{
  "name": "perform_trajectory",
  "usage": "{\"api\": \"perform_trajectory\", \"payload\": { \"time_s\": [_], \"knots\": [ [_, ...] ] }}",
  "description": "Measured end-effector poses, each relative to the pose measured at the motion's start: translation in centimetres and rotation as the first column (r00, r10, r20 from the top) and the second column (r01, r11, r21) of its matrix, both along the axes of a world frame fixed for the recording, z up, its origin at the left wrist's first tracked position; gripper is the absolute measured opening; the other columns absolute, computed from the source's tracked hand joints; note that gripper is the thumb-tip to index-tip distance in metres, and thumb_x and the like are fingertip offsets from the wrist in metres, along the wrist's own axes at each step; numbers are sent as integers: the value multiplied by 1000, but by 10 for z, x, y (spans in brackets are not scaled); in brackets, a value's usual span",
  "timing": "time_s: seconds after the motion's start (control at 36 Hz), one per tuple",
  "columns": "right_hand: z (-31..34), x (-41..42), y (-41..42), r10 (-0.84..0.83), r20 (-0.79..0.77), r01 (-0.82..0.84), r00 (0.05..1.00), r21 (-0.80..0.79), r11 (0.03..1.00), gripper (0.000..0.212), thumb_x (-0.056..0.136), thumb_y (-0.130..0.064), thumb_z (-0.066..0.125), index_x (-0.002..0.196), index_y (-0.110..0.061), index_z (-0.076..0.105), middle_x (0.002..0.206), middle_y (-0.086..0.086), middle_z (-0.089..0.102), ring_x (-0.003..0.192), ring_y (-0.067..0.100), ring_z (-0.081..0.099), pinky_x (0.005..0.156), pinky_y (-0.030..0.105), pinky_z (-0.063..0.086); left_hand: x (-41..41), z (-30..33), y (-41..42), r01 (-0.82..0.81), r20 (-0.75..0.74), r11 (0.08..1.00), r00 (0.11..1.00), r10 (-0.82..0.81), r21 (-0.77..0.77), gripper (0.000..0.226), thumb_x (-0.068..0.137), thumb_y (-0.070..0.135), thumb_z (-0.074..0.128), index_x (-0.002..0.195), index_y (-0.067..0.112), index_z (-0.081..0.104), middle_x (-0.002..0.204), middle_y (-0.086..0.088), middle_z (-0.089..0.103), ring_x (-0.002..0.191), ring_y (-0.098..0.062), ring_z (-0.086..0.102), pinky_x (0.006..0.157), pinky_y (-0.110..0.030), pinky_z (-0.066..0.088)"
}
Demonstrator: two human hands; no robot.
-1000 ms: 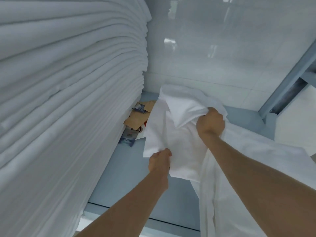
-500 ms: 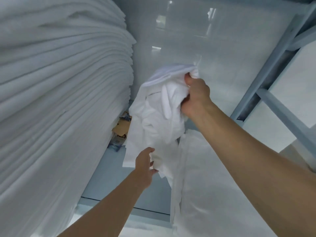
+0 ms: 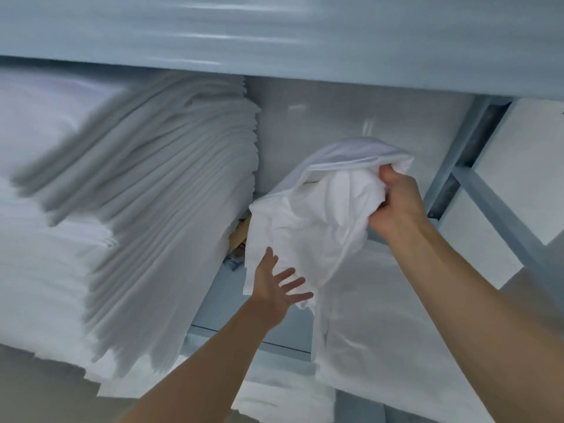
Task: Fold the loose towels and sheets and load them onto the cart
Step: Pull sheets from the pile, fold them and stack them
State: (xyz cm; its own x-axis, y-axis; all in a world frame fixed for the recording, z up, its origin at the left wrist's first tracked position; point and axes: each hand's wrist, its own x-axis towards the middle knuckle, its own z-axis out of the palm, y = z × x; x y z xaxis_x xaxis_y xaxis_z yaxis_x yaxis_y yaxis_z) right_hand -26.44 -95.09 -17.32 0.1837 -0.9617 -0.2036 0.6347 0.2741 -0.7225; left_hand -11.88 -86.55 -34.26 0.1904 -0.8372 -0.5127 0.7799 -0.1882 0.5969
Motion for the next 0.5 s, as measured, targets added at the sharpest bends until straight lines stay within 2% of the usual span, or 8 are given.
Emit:
{"api": "perform_trajectory", "payload": {
  "time_s": [0.06,0.11,0.17,0.25,0.31,0.36,0.44,0.5],
  "knots": [
    [9,-11,12,43,43,-40,998,-66,997,31,101,-17,51,86,-12,77,87,7,77,77,22,75,61,36,61,-5,10,7,9,-13,1000,1000,-9,-13,71,95,59,51,154,27,28,142,-21,47,119,-49,56,88,-70,50],
    [15,-24,27,73,88,-62,993,-119,991,41,99,-14,48,72,-14,79,80,6,75,73,23,74,67,36,62,-13,21,15,14,-38,1000,999,-15,-16,73,95,62,50,155,29,26,144,-21,46,120,-50,55,87,-72,49],
    [14,-40,44,54,102,-40,993,-134,990,36,97,-17,49,73,-17,75,76,4,69,70,22,67,74,32,57,-23,30,22,22,-77,1000,997,-22,-11,75,93,65,49,156,31,24,146,-23,43,121,-52,53,88,-74,47],
    [4,-69,62,-39,-135,27,990,-86,996,33,104,-25,46,74,-17,56,73,6,54,63,19,52,64,27,45,-38,43,32,16,-101,999,995,-20,-35,78,92,69,45,157,35,19,149,-23,41,125,-52,50,89,-76,44],
    [-1,-85,71,10,-284,-23,959,-41,999,52,106,-16,39,56,-16,51,59,9,48,51,18,47,52,23,41,-48,54,37,9,-114,998,993,-16,-58,76,93,71,42,157,38,17,150,-23,39,125,-51,49,90,-76,43],
    [-1,-95,85,43,-286,-52,957,-24,998,72,107,-15,35,36,-14,49,39,2,49,34,11,47,38,14,39,-59,65,43,8,-107,997,994,-16,-79,73,94,70,40,156,39,18,150,-23,39,125,-51,50,91,-76,43],
    [5,-106,103,-1,-235,-15,972,-67,998,48,107,-19,36,61,-15,47,36,-5,50,30,6,49,35,12,39,-72,81,51,11,-72,994,997,-19,-110,64,98,62,40,155,38,25,144,-22,45,122,-49,53,91,-76,43],
    [0,-115,113,25,-260,-35,965,-33,999,50,108,-18,33,61,-13,47,43,-1,54,36,7,52,37,15,41,-78,91,58,-5,-82,993,997,-5,-120,60,98,56,43,153,35,31,141,-22,47,120,-48,55,89,-77,43]
  ]
}}
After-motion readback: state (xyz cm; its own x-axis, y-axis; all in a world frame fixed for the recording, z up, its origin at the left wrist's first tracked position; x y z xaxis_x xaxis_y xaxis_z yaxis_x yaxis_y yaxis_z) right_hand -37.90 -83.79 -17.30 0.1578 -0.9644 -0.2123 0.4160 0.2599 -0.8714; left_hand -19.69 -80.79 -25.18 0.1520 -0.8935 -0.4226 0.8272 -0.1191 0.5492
